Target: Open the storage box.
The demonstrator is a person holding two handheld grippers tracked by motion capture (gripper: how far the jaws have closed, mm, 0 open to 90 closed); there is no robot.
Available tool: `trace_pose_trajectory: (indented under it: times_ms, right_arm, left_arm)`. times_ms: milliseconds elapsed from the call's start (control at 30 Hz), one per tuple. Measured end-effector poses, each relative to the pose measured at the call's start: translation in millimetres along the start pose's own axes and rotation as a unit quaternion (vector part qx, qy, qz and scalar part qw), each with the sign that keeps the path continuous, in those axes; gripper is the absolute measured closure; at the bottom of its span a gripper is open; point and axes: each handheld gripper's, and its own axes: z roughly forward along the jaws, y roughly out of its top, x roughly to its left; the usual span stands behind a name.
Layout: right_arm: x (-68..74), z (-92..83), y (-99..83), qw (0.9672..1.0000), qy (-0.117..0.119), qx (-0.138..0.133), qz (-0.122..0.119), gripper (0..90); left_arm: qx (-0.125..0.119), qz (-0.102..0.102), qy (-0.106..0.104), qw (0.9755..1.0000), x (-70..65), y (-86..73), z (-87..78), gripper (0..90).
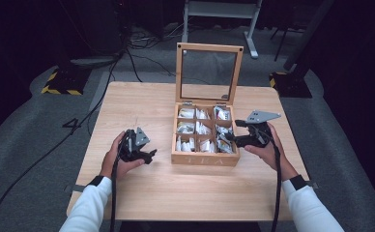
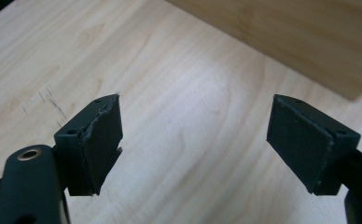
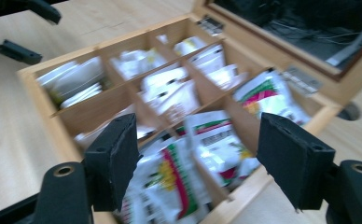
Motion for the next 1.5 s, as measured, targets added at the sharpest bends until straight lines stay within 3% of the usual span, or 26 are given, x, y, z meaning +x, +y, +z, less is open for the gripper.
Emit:
trace_pose_trajectory:
  times_ms: [67, 167, 200, 267, 467, 633, 800, 867, 1000, 1067, 1133, 1233, 1400, 1500]
  right_arm:
    - [9.0, 0.1, -4.7, 0.9999, 0.012, 0.002, -0.009, 29.7]
    - [19.3, 2.5, -9.4, 0.9994, 0.024, 0.010, -0.021, 29.8]
    - [24.1, 4.5, -11.4, 0.9990, 0.030, 0.016, -0.027, 29.8]
    - [33.9, 9.5, -17.3, 0.9981, 0.034, 0.025, -0.044, 30.5]
    - [35.6, 16.6, -23.9, 0.9981, 0.015, 0.038, -0.045, 32.7]
    - [31.1, 20.7, -28.5, 0.9988, 0.006, 0.037, -0.030, 36.4]
    - [30.7, 25.9, -29.4, 0.9985, -0.003, 0.039, -0.038, 39.8]
    - [32.3, 26.1, -28.5, 0.9974, -0.009, 0.045, -0.055, 42.5]
    - [34.6, 24.0, -28.1, 0.9959, -0.010, 0.052, -0.073, 49.7]
    - [37.0, 24.4, -27.1, 0.9946, -0.014, 0.061, -0.083, 53.5]
    - [37.5, 24.5, -26.9, 0.9942, -0.016, 0.063, -0.085, 53.5]
    - [34.9, 23.3, -28.7, 0.9949, -0.016, 0.067, -0.074, 55.2]
    - [33.0, 23.9, -31.4, 0.9949, -0.005, 0.074, -0.068, 66.0]
    - [32.7, 29.1, -32.4, 0.9934, -0.004, 0.092, -0.069, 72.2]
  left_arm:
    - [0.004, 0.005, -0.002, 1.0000, -6.0, -6.7, -2.3, 18.5]
    - [0.021, -0.005, -0.053, 0.9984, -11.0, -12.2, -6.1, 18.1]
    - [0.017, -0.006, -0.055, 0.9983, -14.0, -14.2, -8.1, 19.1]
    - [0.009, 0.011, -0.030, 0.9994, -23.4, -19.4, -12.5, 16.4]
    - [0.019, 0.031, -0.042, 0.9985, -42.7, -35.8, -15.8, 16.8]
    - [0.005, 0.023, -0.034, 0.9991, -51.7, -46.3, -19.8, 16.6]
    - [-0.013, -0.004, -0.048, 0.9988, -52.1, -56.3, -22.6, 16.6]
    - [-0.014, -0.024, -0.050, 0.9984, -51.0, -61.8, -25.2, 16.5]
    - [-0.016, -0.029, -0.051, 0.9981, -50.0, -68.1, -29.7, 16.5]
    - [-0.021, -0.041, -0.058, 0.9973, -47.3, -73.4, -31.4, 16.3]
    - [-0.011, -0.068, -0.063, 0.9957, -44.4, -77.6, -34.1, 16.0]
    - [-0.004, -0.098, -0.068, 0.9928, -40.9, -86.1, -40.0, 16.0]
    - [-0.002, -0.102, -0.061, 0.9929, -39.6, -91.5, -44.9, 15.9]
    - [-0.002, -0.104, -0.060, 0.9928, -39.8, -91.6, -45.1, 15.8]
